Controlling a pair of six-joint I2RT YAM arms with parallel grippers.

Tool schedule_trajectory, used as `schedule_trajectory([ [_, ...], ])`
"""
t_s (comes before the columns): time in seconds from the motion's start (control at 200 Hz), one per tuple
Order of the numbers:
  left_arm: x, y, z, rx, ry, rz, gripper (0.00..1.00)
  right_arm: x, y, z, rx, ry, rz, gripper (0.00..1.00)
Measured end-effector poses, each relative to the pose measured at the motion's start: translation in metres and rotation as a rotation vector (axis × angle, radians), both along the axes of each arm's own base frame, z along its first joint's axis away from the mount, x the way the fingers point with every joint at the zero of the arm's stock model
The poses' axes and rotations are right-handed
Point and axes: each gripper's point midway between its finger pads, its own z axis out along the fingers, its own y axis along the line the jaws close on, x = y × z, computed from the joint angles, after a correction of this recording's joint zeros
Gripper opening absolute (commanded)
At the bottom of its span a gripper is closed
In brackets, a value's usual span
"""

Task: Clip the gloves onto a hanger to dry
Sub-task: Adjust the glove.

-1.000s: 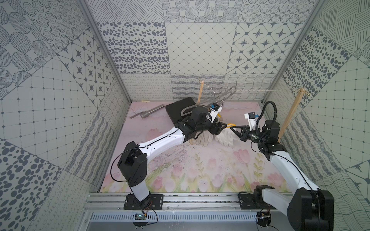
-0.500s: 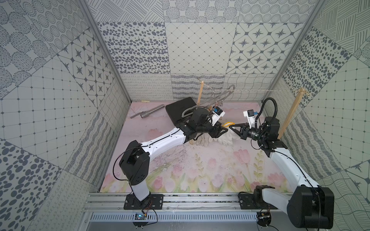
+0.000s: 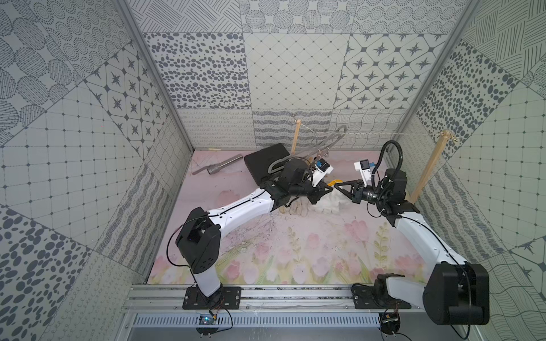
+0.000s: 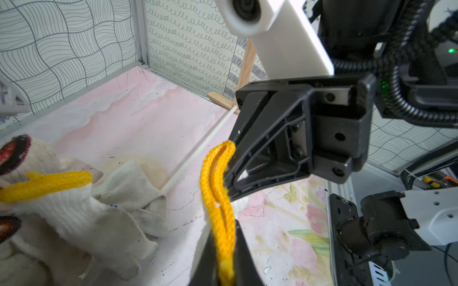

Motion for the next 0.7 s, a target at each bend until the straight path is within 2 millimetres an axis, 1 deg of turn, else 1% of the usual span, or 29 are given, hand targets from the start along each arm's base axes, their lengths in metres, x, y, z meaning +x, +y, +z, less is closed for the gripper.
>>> schedule_trajectory([
  [0.04, 0.001, 0.000, 0.000, 0.001, -0.001, 0.003, 0.00, 0.000, 0.000, 0.000, 0.001, 0.005, -0.002, 0.41],
  [0.06, 0.002, 0.000, -0.001, 0.001, 0.000, 0.004, 0.00, 0.001, 0.000, -0.001, -0.005, -0.005, -0.004, 0.47],
  [0.075, 0.002, 0.000, -0.001, 0.002, -0.001, 0.005, 0.00, 0.001, -0.001, -0.001, -0.003, 0.007, -0.008, 0.49],
  [0.09, 0.002, 0.000, -0.001, 0.003, -0.002, 0.007, 0.00, 0.002, -0.001, -0.001, -0.009, -0.002, -0.011, 0.53],
  [0.16, 0.007, 0.000, -0.001, 0.007, -0.006, 0.024, 0.00, 0.007, -0.005, -0.005, -0.026, 0.004, -0.050, 0.59],
  [0.225, 0.012, 0.001, 0.000, 0.011, -0.013, 0.043, 0.00, 0.015, -0.012, -0.009, -0.056, 0.017, -0.119, 0.60],
  [0.29, 0.016, 0.001, 0.002, 0.016, -0.016, 0.060, 0.00, 0.023, -0.020, -0.011, -0.086, 0.016, -0.189, 0.59],
  [0.42, 0.023, 0.003, 0.006, 0.019, -0.014, 0.107, 0.00, 0.037, -0.031, -0.001, -0.143, -0.069, -0.300, 0.58],
  [0.535, 0.030, 0.005, 0.010, 0.017, 0.005, 0.157, 0.00, 0.043, -0.029, 0.012, -0.190, -0.188, -0.336, 0.57],
  [0.575, 0.033, 0.006, 0.011, 0.019, 0.012, 0.175, 0.00, 0.046, -0.027, 0.016, -0.207, -0.231, -0.341, 0.55],
  [0.7, 0.040, 0.009, 0.017, 0.029, 0.039, 0.230, 0.00, 0.052, -0.021, 0.023, -0.254, -0.342, -0.332, 0.53],
])
